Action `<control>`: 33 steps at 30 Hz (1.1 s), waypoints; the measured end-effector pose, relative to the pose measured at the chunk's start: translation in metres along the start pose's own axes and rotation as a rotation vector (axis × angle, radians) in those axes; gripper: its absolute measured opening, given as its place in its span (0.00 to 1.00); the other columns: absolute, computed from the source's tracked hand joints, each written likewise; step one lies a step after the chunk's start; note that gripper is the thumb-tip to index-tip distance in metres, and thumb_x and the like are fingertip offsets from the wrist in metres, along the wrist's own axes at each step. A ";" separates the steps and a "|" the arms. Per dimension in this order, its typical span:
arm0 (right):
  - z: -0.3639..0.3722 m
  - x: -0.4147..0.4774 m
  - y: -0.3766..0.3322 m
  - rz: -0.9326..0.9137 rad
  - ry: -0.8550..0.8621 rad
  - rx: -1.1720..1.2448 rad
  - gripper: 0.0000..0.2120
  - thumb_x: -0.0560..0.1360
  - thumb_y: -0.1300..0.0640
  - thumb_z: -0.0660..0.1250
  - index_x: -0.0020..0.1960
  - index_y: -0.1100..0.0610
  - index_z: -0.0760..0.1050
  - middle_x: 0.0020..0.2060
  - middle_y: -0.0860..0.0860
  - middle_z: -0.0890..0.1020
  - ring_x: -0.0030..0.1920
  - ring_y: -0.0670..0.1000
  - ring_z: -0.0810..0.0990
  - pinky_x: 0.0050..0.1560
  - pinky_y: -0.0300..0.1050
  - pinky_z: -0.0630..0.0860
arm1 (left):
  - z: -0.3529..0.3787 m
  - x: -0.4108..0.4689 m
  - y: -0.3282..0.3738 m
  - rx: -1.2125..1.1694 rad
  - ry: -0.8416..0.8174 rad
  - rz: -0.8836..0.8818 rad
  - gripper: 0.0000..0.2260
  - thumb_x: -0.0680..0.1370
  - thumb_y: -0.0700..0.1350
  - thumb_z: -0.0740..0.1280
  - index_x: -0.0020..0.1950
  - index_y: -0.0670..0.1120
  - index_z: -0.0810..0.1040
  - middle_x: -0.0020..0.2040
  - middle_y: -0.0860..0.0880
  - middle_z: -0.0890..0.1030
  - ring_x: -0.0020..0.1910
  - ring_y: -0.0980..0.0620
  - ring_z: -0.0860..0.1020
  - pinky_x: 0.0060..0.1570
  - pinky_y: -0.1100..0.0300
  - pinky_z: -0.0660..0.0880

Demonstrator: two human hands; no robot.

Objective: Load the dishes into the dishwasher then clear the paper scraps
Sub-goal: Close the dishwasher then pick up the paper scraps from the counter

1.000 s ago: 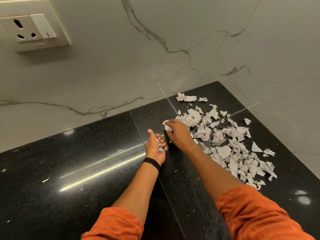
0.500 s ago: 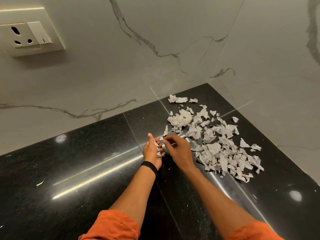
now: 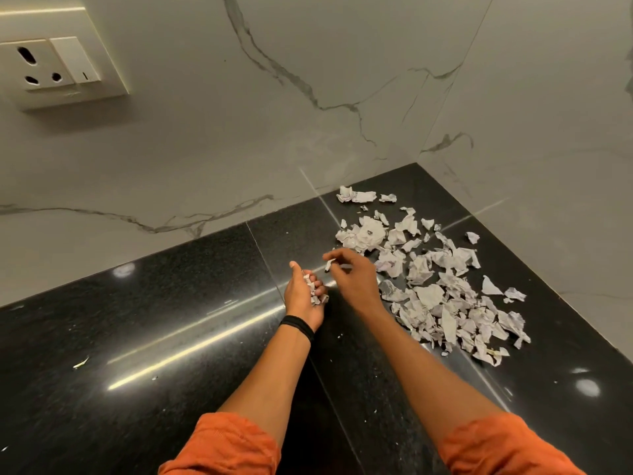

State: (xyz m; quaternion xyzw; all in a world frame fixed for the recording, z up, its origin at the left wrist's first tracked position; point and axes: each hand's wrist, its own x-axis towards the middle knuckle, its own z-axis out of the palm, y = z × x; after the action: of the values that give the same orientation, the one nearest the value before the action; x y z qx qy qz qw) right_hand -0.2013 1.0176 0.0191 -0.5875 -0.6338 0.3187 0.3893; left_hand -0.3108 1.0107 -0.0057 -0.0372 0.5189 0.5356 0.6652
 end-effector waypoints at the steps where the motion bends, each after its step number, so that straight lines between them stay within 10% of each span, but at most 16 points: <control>1: 0.001 0.008 0.008 -0.033 -0.016 -0.118 0.13 0.76 0.66 0.66 0.56 0.55 0.82 0.53 0.48 0.84 0.53 0.46 0.81 0.54 0.39 0.76 | 0.000 0.000 0.001 -0.007 -0.008 0.001 0.20 0.82 0.61 0.60 0.37 0.49 0.69 0.28 0.52 0.67 0.23 0.56 0.63 0.23 0.63 0.60; 6: 0.005 0.019 0.038 -0.196 -0.255 -0.617 0.12 0.78 0.64 0.64 0.57 0.58 0.83 0.55 0.54 0.83 0.55 0.56 0.79 0.57 0.53 0.75 | -0.006 0.007 0.004 0.001 -0.032 0.037 0.20 0.82 0.61 0.60 0.38 0.49 0.70 0.29 0.52 0.67 0.24 0.57 0.63 0.22 0.65 0.59; 15: -0.002 -0.031 0.021 0.108 0.092 0.086 0.04 0.76 0.58 0.72 0.51 0.52 0.81 0.43 0.44 0.84 0.46 0.42 0.83 0.51 0.41 0.80 | 0.002 -0.007 -0.011 0.160 -0.053 0.089 0.18 0.83 0.59 0.61 0.46 0.44 0.75 0.32 0.49 0.73 0.24 0.56 0.68 0.23 0.64 0.67; 20: 0.002 -0.040 0.007 0.082 0.071 0.115 0.04 0.73 0.51 0.73 0.47 0.48 0.84 0.41 0.43 0.85 0.46 0.45 0.83 0.51 0.48 0.79 | 0.011 -0.015 -0.021 0.143 -0.089 0.033 0.23 0.79 0.62 0.65 0.57 0.42 0.80 0.44 0.43 0.84 0.43 0.46 0.84 0.51 0.47 0.82; 26: -0.003 -0.029 0.013 0.014 -0.070 -0.041 0.06 0.76 0.52 0.71 0.47 0.52 0.86 0.46 0.47 0.74 0.47 0.41 0.74 0.50 0.36 0.72 | 0.005 -0.015 -0.018 0.056 -0.061 -0.021 0.19 0.80 0.62 0.63 0.41 0.47 0.73 0.31 0.48 0.76 0.29 0.52 0.77 0.35 0.56 0.77; 33: -0.018 0.019 0.041 -0.026 -0.150 -0.531 0.17 0.81 0.58 0.64 0.68 0.54 0.77 0.64 0.49 0.78 0.58 0.52 0.79 0.58 0.53 0.78 | 0.011 -0.007 -0.007 0.059 -0.062 -0.009 0.20 0.82 0.61 0.60 0.37 0.48 0.69 0.28 0.52 0.68 0.22 0.57 0.63 0.21 0.64 0.59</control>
State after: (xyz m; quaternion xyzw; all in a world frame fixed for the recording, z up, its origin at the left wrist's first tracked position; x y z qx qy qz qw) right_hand -0.1652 1.0400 -0.0049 -0.6356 -0.7296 0.1789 0.1778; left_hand -0.2974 1.0095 0.0011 -0.0034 0.5137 0.5178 0.6841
